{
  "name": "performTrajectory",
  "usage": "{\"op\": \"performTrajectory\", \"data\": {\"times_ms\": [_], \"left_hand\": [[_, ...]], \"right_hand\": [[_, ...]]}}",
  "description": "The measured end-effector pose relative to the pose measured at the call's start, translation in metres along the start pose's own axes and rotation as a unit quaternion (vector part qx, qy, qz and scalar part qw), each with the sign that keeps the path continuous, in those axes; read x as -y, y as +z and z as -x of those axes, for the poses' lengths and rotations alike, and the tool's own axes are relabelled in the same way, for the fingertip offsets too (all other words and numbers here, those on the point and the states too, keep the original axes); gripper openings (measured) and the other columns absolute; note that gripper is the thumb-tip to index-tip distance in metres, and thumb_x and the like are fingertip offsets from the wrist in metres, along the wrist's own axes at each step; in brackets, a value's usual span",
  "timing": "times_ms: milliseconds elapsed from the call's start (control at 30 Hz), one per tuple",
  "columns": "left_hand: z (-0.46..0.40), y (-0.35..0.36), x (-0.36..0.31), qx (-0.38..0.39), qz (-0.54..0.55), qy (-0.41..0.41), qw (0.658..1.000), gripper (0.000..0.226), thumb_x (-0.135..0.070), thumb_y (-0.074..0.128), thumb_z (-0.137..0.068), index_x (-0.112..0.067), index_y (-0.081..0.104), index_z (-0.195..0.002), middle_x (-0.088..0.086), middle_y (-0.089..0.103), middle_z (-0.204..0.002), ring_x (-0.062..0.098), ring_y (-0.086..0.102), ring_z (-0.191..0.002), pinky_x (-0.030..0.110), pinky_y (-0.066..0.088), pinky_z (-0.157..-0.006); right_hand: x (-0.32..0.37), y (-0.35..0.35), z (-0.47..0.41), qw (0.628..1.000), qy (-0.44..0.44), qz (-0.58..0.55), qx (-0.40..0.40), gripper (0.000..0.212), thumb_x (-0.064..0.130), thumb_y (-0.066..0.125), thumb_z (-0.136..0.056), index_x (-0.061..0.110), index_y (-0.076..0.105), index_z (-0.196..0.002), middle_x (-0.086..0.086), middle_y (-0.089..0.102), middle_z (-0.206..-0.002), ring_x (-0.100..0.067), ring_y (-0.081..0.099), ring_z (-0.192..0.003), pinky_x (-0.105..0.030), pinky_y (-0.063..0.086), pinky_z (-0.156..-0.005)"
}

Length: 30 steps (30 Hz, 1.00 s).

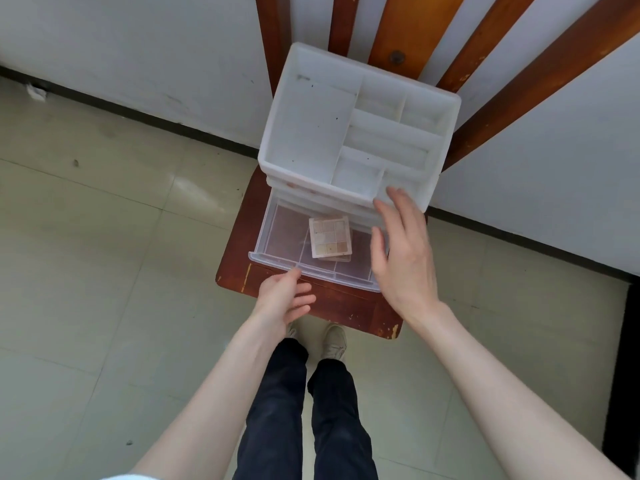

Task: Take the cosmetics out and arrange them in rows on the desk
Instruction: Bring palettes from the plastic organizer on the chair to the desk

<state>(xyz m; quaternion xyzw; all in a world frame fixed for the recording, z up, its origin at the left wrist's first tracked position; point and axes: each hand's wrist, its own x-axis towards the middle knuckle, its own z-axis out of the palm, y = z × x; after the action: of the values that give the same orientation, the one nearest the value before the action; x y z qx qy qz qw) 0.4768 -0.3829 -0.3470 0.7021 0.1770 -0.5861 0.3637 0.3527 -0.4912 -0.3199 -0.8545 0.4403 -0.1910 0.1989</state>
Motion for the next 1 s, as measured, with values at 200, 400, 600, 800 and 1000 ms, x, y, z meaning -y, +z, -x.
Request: {"op": "performTrajectory", "data": {"times_ms": [200, 400, 600, 800, 1000], "left_hand": [[-0.012, 0.022, -0.035, -0.060, -0.200, 0.233, 0.950, 0.033, -0.014, 0.047, -0.094, -0.009, 0.049, -0.126, 0.005, 0.059, -0.116, 0.020, 0.056, -0.108, 0.031, 0.045, -0.093], [-0.059, 0.052, -0.051, -0.049, -0.268, 0.156, 0.950, 0.034, -0.011, 0.053, -0.090, 0.000, 0.048, -0.121, 0.017, 0.056, -0.124, 0.031, 0.054, -0.111, 0.034, 0.046, -0.089], [-0.063, 0.055, -0.049, -0.038, -0.258, 0.148, 0.954, 0.044, -0.019, 0.064, -0.086, 0.002, 0.050, -0.123, 0.014, 0.056, -0.126, 0.028, 0.052, -0.116, 0.028, 0.041, -0.087], [-0.063, 0.046, -0.054, -0.055, -0.242, 0.148, 0.958, 0.040, -0.021, 0.063, -0.086, 0.000, 0.051, -0.119, 0.014, 0.059, -0.118, 0.031, 0.055, -0.110, 0.036, 0.045, -0.089], [-0.044, 0.027, -0.053, 0.048, -0.143, 0.136, 0.979, 0.025, -0.016, 0.054, -0.093, -0.001, 0.049, -0.113, 0.014, 0.061, -0.109, 0.018, 0.060, -0.084, 0.025, 0.049, -0.066]], "right_hand": [[0.008, 0.030, 0.024, 0.945, 0.238, -0.125, 0.185, 0.038, 0.004, 0.037, -0.096, 0.002, 0.044, -0.134, -0.012, 0.047, -0.136, -0.024, 0.042, -0.127, -0.011, 0.022, -0.100], [-0.010, 0.064, -0.001, 0.713, 0.562, -0.370, 0.196, 0.048, -0.001, 0.027, -0.096, 0.005, 0.029, -0.143, -0.012, 0.038, -0.145, -0.026, 0.036, -0.134, -0.040, 0.029, -0.113], [-0.016, 0.078, -0.003, 0.661, 0.611, -0.399, 0.177, 0.037, -0.005, 0.033, -0.094, -0.002, 0.047, -0.128, -0.016, 0.054, -0.128, -0.028, 0.054, -0.114, -0.030, 0.048, -0.090], [-0.016, 0.067, -0.008, 0.660, 0.604, -0.414, 0.167, 0.036, -0.002, 0.030, -0.095, 0.004, 0.048, -0.127, -0.012, 0.054, -0.119, -0.022, 0.055, -0.105, -0.022, 0.048, -0.067], [-0.010, 0.054, 0.003, 0.679, 0.578, -0.429, 0.143, 0.027, 0.017, 0.046, -0.098, 0.004, 0.056, -0.119, -0.008, 0.061, -0.114, -0.015, 0.057, -0.090, -0.020, 0.045, -0.061]]}}
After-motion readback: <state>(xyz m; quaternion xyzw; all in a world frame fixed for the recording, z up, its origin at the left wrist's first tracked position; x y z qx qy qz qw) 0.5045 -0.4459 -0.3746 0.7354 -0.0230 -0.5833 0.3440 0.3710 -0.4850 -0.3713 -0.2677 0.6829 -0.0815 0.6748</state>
